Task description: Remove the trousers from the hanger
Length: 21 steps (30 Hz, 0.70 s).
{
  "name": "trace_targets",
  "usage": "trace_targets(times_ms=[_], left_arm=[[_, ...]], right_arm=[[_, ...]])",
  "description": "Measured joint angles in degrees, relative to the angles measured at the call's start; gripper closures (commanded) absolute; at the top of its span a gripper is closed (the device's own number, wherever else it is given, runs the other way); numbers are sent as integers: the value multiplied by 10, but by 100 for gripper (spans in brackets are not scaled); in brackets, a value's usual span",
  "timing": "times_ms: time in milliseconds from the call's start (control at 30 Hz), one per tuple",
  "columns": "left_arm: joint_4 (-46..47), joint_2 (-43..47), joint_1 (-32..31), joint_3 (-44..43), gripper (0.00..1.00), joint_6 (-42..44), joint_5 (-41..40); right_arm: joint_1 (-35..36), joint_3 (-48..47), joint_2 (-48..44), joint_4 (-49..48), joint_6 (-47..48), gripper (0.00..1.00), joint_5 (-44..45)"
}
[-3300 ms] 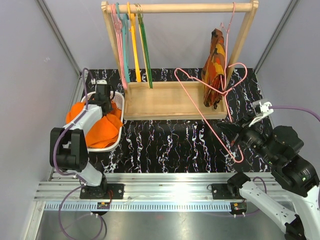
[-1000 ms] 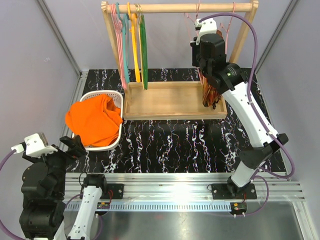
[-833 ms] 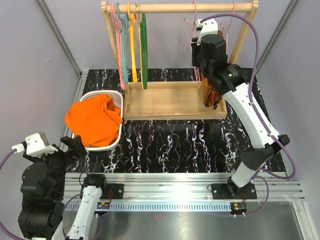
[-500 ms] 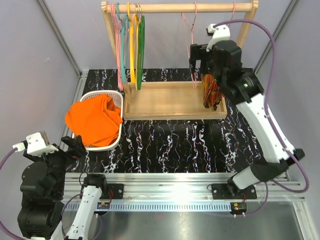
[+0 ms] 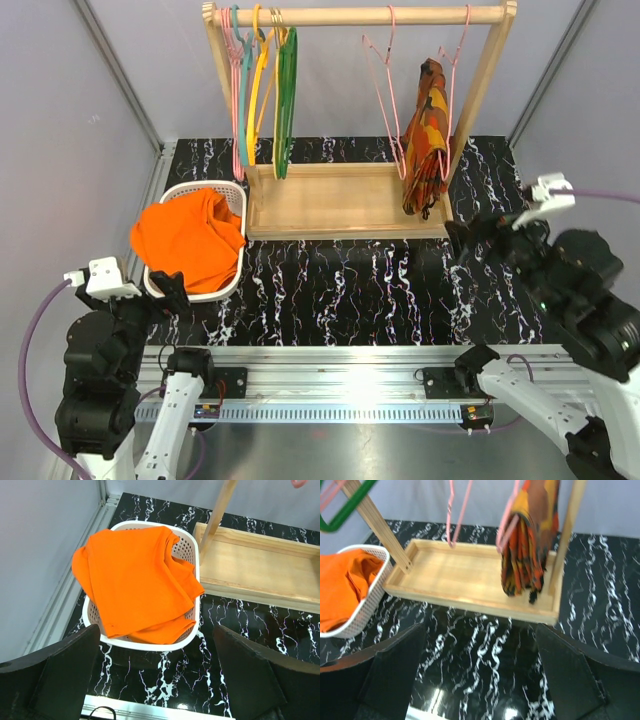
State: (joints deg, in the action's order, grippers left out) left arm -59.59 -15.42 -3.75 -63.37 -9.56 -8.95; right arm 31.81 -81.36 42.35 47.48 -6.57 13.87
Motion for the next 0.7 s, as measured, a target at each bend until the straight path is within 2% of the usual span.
trace_targets(times_ms=[333,700], left_arm=[[23,28,0,12,1,7,43],[31,35,0,43,1,11,64]], right_arm=[[0,43,-137,130,-36,1,50],[0,48,-147,177,-42,1,81]])
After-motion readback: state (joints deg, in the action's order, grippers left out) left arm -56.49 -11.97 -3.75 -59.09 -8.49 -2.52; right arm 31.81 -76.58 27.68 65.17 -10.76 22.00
